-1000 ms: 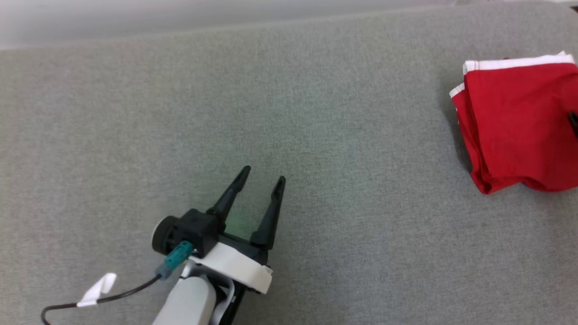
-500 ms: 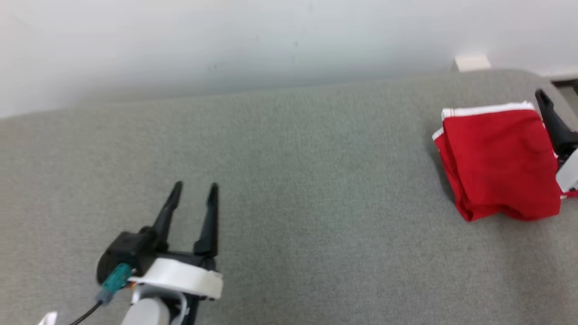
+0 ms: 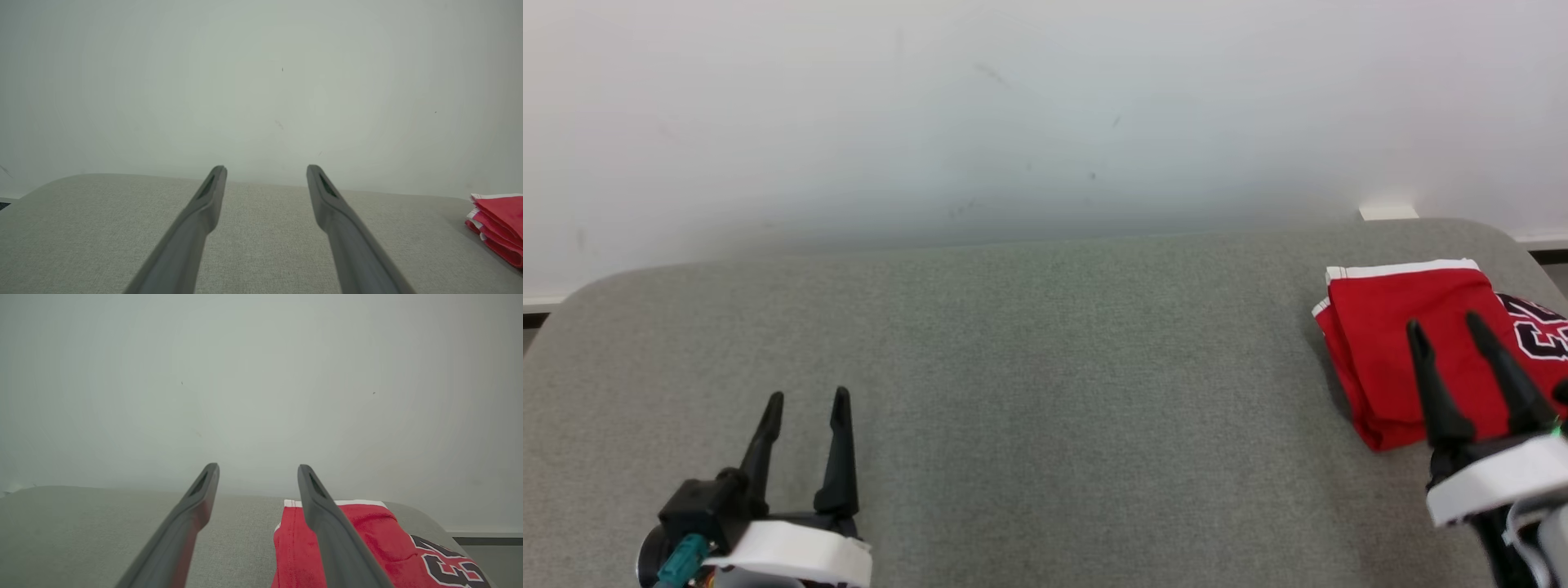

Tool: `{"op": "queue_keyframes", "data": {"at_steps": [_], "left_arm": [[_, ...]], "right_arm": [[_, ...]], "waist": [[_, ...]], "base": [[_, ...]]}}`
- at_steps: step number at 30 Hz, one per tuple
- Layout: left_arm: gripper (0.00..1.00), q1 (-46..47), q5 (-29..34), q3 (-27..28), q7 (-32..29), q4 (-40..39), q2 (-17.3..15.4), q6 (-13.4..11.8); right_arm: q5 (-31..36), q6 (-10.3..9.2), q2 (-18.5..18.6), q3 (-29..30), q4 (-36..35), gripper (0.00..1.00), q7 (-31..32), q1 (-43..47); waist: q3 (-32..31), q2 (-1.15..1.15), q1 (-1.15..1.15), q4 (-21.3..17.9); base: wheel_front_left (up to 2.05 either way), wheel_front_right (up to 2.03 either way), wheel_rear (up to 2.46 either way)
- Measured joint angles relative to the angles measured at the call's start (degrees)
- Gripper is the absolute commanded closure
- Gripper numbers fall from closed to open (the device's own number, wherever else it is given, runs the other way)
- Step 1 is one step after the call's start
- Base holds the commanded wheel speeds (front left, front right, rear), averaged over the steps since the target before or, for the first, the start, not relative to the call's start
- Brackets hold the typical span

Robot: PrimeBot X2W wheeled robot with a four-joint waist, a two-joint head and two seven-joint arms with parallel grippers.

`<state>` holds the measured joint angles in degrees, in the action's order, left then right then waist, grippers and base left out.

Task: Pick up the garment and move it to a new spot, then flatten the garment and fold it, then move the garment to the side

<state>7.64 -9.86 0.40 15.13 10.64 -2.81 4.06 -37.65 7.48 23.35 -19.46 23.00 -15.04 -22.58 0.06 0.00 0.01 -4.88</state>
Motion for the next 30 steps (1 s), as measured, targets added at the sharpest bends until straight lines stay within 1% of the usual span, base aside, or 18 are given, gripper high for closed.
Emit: {"op": "queue_keyframes", "data": {"at_steps": [5, 8, 10, 17, 30], "left_arm": [[0.0, -1.2, -0.5, -0.4, 0.0, 2.4, 0.0, 0.6], [0.0, -1.7, -0.2, -1.0, 0.0, 4.3, 0.0, 0.6], [0.0, -2.1, -0.3, -1.1, 0.0, 5.0, 0.0, 0.2], [0.0, -2.5, -0.9, -1.8, 0.0, 6.1, 0.0, -0.4], [0.0, -2.6, -1.4, -2.5, 0.0, 6.6, 0.0, -0.6]], "right_arm": [[6.2, 0.0, -6.4, 7.1, -5.6, 0.0, 0.0, 9.2], [9.9, 0.01, -9.4, 9.3, -9.1, 0.0, 0.0, 13.2], [10.8, 0.0, -10.6, 9.7, -9.7, 0.0, 0.0, 14.8], [12.4, 0.01, -13.1, 10.2, -10.0, 0.0, 0.0, 15.9], [12.6, 0.0, -13.8, 9.5, -9.4, 0.0, 0.0, 15.8]], "waist": [[-1.1, 0.0, 0.0, 0.6], [-1.4, 0.0, 0.0, 0.5], [-1.6, 0.0, 0.0, 0.4], [-1.7, 0.0, 0.0, -0.1], [-1.1, 0.0, -0.01, -0.9]], "base": [[0.0, 0.0, 0.0], [0.0, 0.0, 0.0], [0.0, 0.0, 0.0], [0.0, 0.0, 0.0], [0.0, 0.0, 0.0]]}}
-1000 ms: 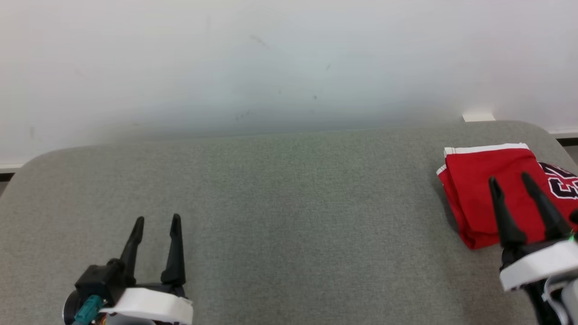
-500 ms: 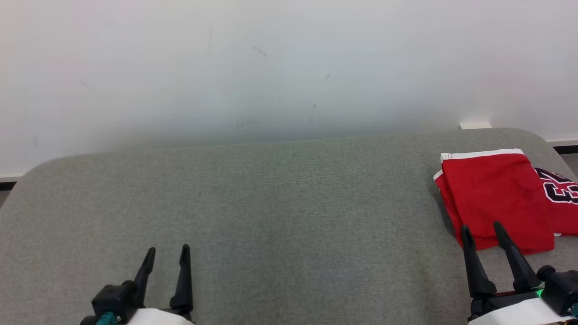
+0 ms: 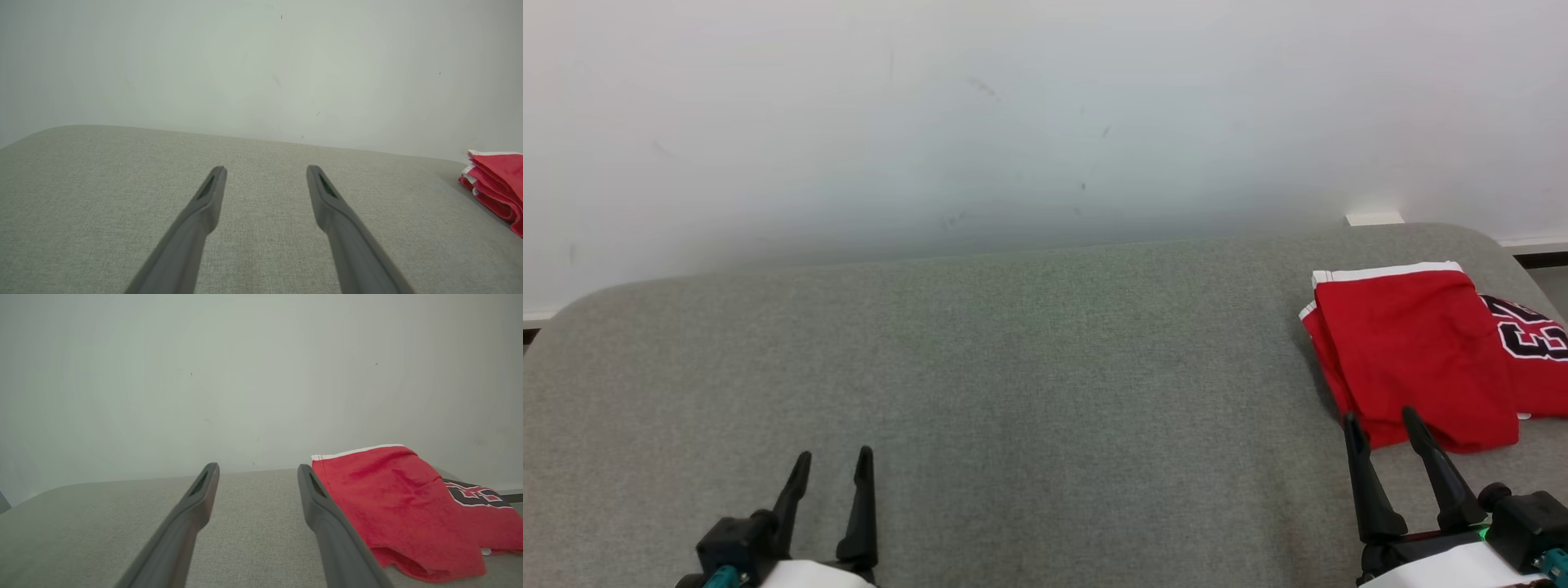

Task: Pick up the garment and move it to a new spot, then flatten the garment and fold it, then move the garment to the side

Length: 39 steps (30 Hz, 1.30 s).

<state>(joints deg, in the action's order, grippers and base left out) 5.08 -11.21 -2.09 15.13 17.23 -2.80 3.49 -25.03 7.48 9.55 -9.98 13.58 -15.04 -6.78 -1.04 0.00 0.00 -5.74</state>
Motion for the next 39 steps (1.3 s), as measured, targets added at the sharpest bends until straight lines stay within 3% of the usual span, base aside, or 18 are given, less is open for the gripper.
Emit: {"op": "queue_keyframes", "data": {"at_steps": [8, 9, 15, 39], "left_arm": [[0.0, 0.1, -0.1, -0.2, 0.0, 0.0, 0.0, 0.1], [1.0, 0.0, -0.2, -0.2, 0.0, 0.2, 0.0, 0.1], [1.0, -1.6, -1.6, 0.1, -1.0, 2.8, 0.4, 0.1], [1.0, -1.3, -25.7, 2.4, -7.0, 1.0, 0.4, 1.1]], "right_arm": [[0.1, 0.0, -0.2, -0.4, 0.1, 0.0, 0.0, 0.0], [0.1, 0.01, -0.3, -0.4, 0.3, 1.0, 0.0, 0.0], [-1.2, 0.0, -1.0, -0.6, 2.4, 1.0, 0.7, 1.9], [-21.4, 0.0, -2.5, 4.1, 2.2, 1.0, 6.7, 1.9]], "waist": [[-0.1, 0.0, 0.0, 0.2], [-0.1, 0.0, 0.0, 0.2], [-0.1, 0.0, 0.0, 0.3], [0.1, 0.0, 0.0, 1.4]], "base": [[0.0, 0.0, 0.0], [0.0, 0.0, 0.0], [0.0, 0.0, 0.0], [0.0, 0.0, 0.0]]}}
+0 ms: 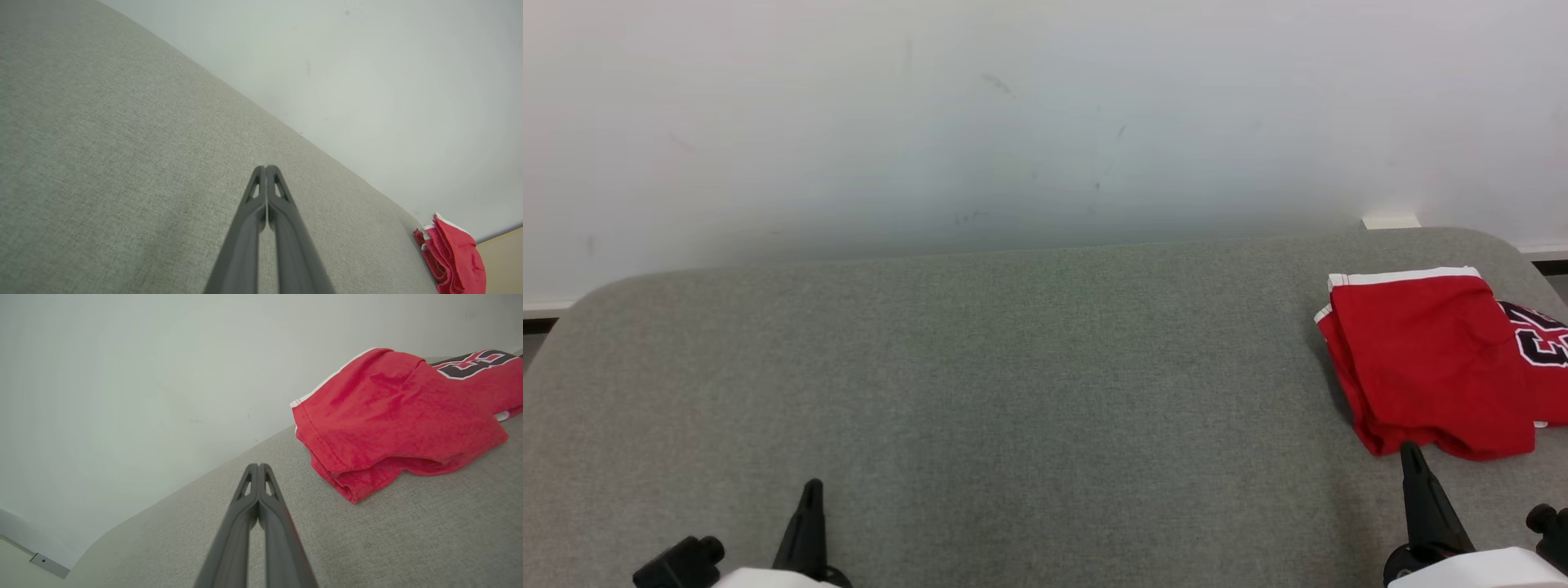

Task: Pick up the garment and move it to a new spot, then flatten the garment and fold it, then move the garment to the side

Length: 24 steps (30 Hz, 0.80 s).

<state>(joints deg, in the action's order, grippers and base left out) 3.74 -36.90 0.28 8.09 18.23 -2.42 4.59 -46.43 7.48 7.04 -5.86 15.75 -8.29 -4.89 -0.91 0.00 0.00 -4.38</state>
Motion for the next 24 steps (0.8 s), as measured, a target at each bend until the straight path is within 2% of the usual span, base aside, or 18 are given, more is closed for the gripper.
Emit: {"op": "queue_keyframes", "data": {"at_steps": [24], "left_arm": [[1.0, 0.8, -18.2, 2.1, -4.7, -1.6, 0.0, 0.7]], "right_arm": [[-15.2, 0.0, -1.3, 3.8, -0.4, 1.0, 4.5, -0.3]], "waist": [[0.2, 0.0, 0.0, 1.1]], "base": [[0.0, 0.0, 0.0]]}}
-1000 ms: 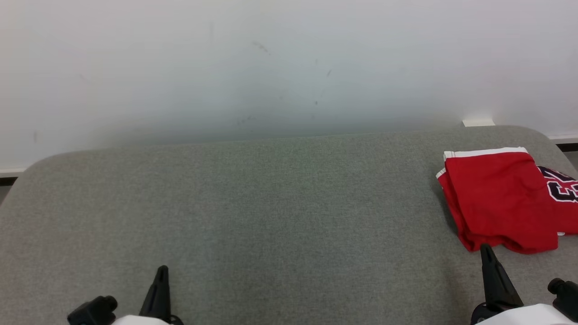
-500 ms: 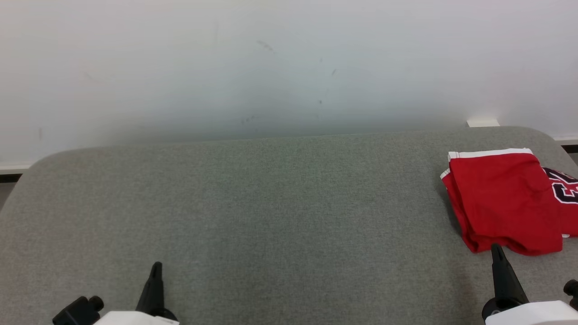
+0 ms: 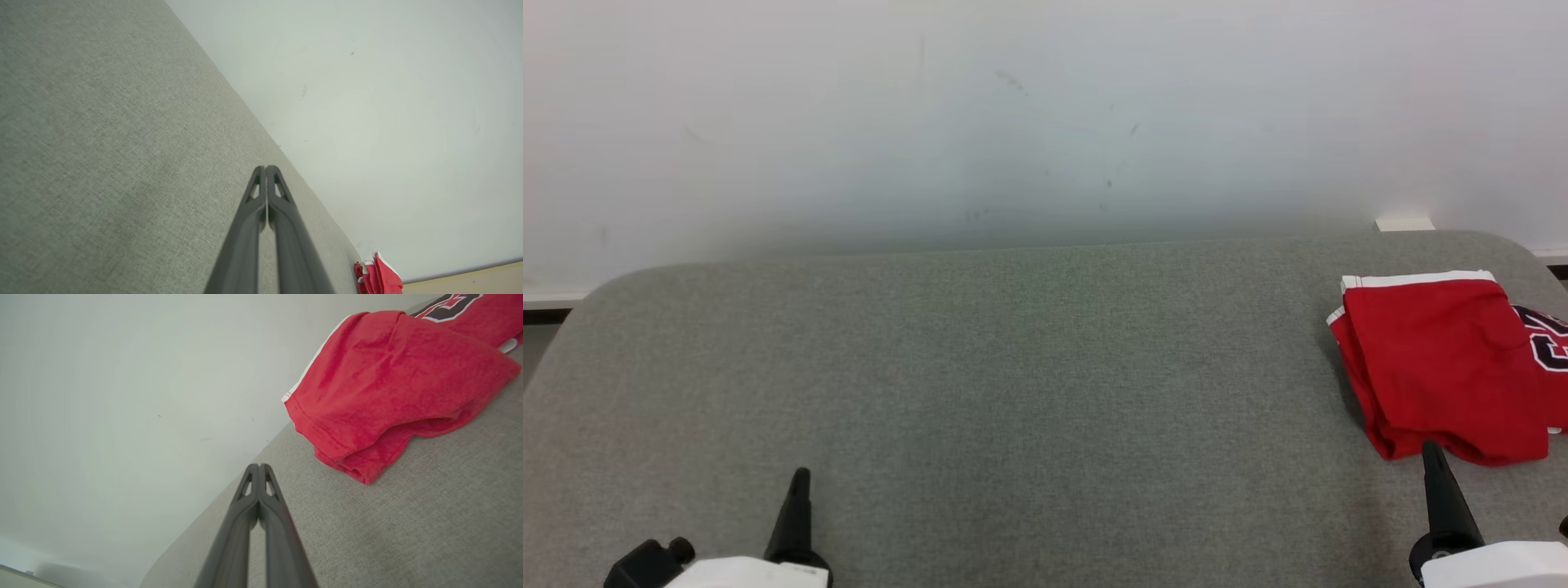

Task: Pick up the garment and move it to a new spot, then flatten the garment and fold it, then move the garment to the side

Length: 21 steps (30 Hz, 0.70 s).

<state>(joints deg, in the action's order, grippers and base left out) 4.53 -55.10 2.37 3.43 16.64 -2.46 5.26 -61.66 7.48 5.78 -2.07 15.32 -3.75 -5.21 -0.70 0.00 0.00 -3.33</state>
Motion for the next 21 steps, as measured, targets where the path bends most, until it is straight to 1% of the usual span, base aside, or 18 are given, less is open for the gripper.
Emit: {"op": "queue_keyframes", "data": {"at_steps": [21], "left_arm": [[1.0, 0.8, -12.5, 1.4, -3.4, -0.9, 0.0, 0.6]], "right_arm": [[-10.7, 0.0, -0.6, 2.6, -0.3, 1.0, 3.3, -0.5]], "waist": [[0.2, 0.0, 0.0, 0.9]], "base": [[0.0, 0.0, 0.0]]}}
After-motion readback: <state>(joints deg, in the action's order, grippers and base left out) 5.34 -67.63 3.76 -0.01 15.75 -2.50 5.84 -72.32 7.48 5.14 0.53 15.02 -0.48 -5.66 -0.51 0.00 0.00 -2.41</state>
